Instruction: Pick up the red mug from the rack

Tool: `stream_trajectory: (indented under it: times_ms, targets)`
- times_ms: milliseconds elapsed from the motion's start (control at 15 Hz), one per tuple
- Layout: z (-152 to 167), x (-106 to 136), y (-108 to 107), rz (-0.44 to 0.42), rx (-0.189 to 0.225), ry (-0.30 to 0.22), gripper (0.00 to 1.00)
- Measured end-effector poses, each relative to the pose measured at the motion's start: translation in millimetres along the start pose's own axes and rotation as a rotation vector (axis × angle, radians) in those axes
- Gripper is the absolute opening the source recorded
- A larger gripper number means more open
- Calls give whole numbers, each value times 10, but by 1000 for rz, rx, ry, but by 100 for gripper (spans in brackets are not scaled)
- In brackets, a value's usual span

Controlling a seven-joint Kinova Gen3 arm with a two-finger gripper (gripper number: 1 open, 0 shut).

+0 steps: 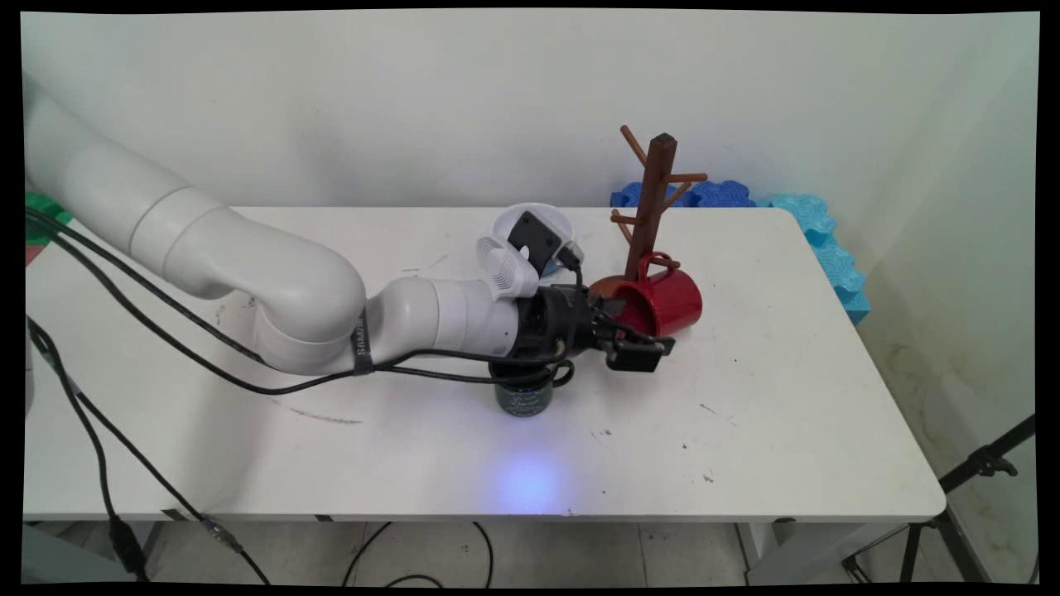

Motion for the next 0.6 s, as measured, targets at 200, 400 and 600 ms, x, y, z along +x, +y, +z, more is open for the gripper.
stream_trajectory:
  times_ms: [200,400,600]
  targets:
    - [69,-48,-32,-17,3,-1,100]
    - [182,-85,-70,-25,5,4,100]
    - [292,-113,-106,-29,8,12,100]
